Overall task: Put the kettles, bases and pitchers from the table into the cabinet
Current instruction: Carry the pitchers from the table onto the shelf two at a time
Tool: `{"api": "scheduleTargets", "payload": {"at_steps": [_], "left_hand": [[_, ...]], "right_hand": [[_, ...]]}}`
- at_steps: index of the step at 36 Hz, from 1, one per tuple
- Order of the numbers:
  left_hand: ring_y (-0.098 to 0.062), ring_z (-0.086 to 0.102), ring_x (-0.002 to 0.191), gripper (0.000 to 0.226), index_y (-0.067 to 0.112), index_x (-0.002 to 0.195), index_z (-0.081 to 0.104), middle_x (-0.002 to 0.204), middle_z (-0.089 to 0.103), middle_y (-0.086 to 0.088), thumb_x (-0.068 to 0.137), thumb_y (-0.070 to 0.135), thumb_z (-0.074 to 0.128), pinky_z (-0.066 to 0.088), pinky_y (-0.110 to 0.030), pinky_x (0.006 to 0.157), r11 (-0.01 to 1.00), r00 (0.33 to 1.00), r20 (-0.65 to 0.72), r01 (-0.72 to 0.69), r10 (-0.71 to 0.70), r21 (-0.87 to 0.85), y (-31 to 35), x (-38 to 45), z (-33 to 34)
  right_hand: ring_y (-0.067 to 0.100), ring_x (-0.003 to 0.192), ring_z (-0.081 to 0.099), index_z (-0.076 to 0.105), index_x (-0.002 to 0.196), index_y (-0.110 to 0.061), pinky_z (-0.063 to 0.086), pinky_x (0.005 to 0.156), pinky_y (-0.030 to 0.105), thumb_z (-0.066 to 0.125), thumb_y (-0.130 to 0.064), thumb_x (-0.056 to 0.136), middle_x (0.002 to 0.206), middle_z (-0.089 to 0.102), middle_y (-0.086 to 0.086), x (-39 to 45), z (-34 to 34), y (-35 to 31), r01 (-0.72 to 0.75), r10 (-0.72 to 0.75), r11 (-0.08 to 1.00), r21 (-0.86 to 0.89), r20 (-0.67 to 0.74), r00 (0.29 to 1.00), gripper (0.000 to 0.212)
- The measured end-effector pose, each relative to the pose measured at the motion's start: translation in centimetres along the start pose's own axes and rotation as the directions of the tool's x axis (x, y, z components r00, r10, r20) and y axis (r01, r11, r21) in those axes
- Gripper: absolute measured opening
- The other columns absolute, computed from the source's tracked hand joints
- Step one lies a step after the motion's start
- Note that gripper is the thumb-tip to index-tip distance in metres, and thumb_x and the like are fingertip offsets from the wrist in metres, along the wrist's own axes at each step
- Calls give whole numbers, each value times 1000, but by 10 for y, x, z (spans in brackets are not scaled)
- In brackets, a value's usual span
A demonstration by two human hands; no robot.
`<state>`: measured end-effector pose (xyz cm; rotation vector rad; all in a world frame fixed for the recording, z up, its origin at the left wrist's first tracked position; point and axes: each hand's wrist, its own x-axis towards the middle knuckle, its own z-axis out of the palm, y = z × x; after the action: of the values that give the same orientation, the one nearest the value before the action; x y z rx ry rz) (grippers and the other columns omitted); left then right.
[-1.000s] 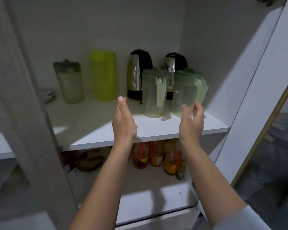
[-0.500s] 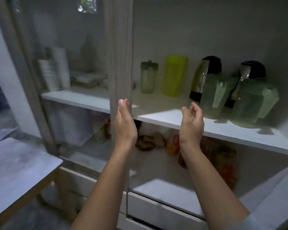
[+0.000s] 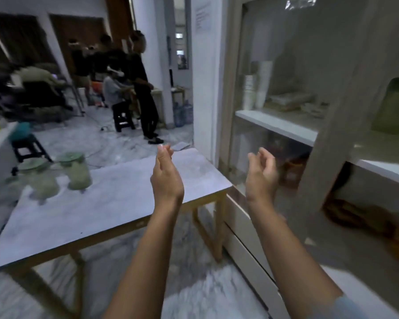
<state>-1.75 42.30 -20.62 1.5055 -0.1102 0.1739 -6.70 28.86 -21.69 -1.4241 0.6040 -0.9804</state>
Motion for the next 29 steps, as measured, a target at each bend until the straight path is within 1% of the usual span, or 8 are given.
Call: {"api": "scheduleTargets", "payload": {"at_steps": [4, 9, 12, 14, 16, 20, 25, 29], "left_hand": [[-13, 43, 131, 57, 23, 137, 47, 141, 50, 2, 99, 51, 15, 31, -42, 113, 1000, 993, -117, 8, -8, -1, 0, 18, -57], [-12, 43, 131, 58, 24, 137, 47, 141, 50, 3, 98, 53, 15, 31, -40, 113, 1000, 974, -225, 3, 1, 19, -1, 46, -124], [-14, 44, 129, 59, 21, 135, 49, 138, 52, 2, 99, 52, 16, 33, -39, 111, 1000, 960, -279, 3, 5, 31, -2, 65, -164], [-14, 44, 130, 58, 20, 135, 49, 138, 52, 1, 99, 52, 17, 33, -38, 111, 1000, 948, -318, 14, -8, 19, -3, 80, -191], [-13, 44, 130, 59, 20, 136, 48, 140, 51, 1, 99, 52, 17, 33, -35, 111, 1000, 938, -346, 18, -14, 10, -6, 96, -218], [-12, 45, 128, 58, 22, 136, 48, 139, 52, 2, 98, 52, 17, 33, -34, 108, 1000, 918, -396, 17, -11, 13, -12, 132, -268], [-14, 49, 123, 57, 25, 129, 54, 132, 57, 3, 97, 55, 18, 35, -43, 109, 1000, 889, -458, 27, -23, 3, -27, 177, -316], [-15, 48, 125, 59, 22, 131, 53, 136, 54, 0, 98, 55, 18, 35, -40, 109, 998, 880, -471, 64, -61, -11, -41, 199, -340]], "right_hand": [[13, 124, 49, 50, 130, -25, 39, 107, 37, 51, -33, 91, 137, 52, -4, -27, 56, -1, -17, 18, 1000, -8, 113, 993, 41], [16, 125, 47, 50, 129, -25, 39, 106, 36, 48, -33, 92, 137, 51, -3, -60, 125, -3, -56, 49, 998, 20, 251, 967, 37], [14, 125, 46, 50, 128, -25, 37, 102, 31, 47, -33, 92, 137, 51, -4, -81, 168, 0, -71, 58, 997, 30, 311, 949, 37], [15, 125, 47, 50, 127, -24, 39, 103, 34, 47, -33, 92, 135, 52, -3, -95, 198, 3, -82, 70, 996, 19, 346, 936, 37], [16, 125, 47, 50, 128, -23, 39, 105, 38, 47, -33, 92, 135, 52, -3, -110, 227, 5, -100, 89, 995, 10, 375, 923, 38], [17, 124, 47, 50, 129, -23, 39, 105, 39, 47, -33, 92, 135, 52, -3, -133, 286, 11, -120, 110, 993, -4, 421, 900, 38], [17, 124, 47, 48, 130, -23, 39, 105, 38, 47, -33, 92, 136, 51, -3, -152, 345, 22, -130, 127, 991, -25, 453, 883, 40], [18, 123, 48, 50, 128, -24, 40, 104, 39, 50, -32, 91, 135, 52, -2, -158, 378, 36, -146, 158, 987, -62, 464, 872, 38]]}}
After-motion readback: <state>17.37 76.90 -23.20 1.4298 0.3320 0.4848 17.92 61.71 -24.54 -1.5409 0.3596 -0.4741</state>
